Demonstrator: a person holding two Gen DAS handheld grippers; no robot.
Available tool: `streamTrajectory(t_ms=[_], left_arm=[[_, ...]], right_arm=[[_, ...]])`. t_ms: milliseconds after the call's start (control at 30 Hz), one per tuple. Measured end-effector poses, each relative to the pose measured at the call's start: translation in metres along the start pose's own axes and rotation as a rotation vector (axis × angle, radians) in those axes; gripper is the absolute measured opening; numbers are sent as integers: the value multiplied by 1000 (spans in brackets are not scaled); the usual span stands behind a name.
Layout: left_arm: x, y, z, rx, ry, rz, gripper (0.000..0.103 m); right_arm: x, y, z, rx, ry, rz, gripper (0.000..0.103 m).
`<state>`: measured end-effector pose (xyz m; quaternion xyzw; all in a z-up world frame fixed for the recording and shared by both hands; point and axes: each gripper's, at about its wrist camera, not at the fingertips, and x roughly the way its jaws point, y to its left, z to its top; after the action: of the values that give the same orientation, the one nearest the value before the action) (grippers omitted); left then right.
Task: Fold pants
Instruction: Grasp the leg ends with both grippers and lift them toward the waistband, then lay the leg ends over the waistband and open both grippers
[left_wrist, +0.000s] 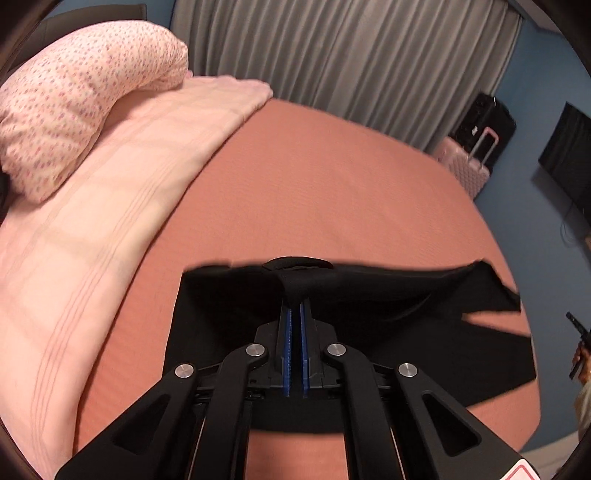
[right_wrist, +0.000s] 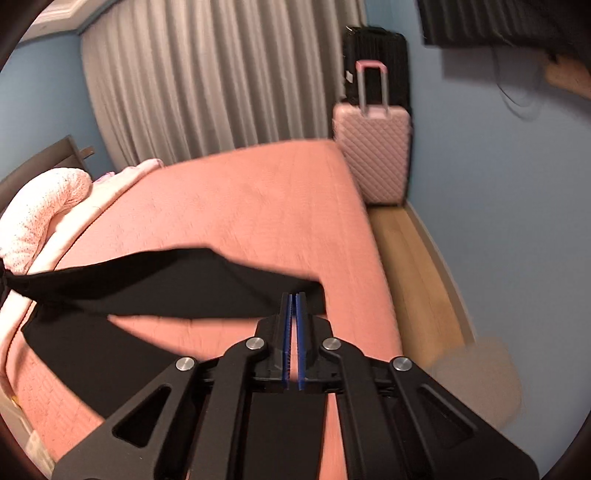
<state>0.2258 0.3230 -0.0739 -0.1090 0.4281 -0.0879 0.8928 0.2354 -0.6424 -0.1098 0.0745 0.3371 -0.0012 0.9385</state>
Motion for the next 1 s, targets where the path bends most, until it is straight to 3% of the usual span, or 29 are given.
streamTrajectory(t_ms=[167,267,367,400,467,500,533,600,633,700,733,767,800,1000], left_arm=[[9,23,-87,-34,114,13,2],[25,53,-137,-131,154,70,0],[39,92,-178,-286,168,134,0],[33,98,-185,-321,105,86,0],[29,95,-181,-354,85,91,0],[28,83,-173,-315,81,100,0],[28,71,-165,-263,79,102,0],[36,23,-146,-62,88,150,0],[40,7,-142,-13,91,133,7],[61,-34,-134,88,118,118,15],[74,-54,-131,127,125,129,36],[83,-65,-130,131,125,143,49],[90,-73,-130,119,124,138,49],[122,-91,-129,-11,105,182,57]], right_arm=[[18,19,-50,11,141,21,1],[41,35,-65,15,188,65,1],[64,43,-67,26,213,74,1],[71,44,-63,29,218,71,1],[82,44,-48,13,213,40,1],[87,45,-40,0,205,22,1],[92,47,-33,-18,195,-4,1],[107,51,-17,-76,192,-65,2],[120,55,-8,-125,195,-112,2],[136,60,1,-189,208,-123,7],[144,64,4,-224,211,-124,13],[155,73,8,-273,215,-133,35],[161,81,9,-324,206,-143,50],[204,138,21,-529,183,-81,52]])
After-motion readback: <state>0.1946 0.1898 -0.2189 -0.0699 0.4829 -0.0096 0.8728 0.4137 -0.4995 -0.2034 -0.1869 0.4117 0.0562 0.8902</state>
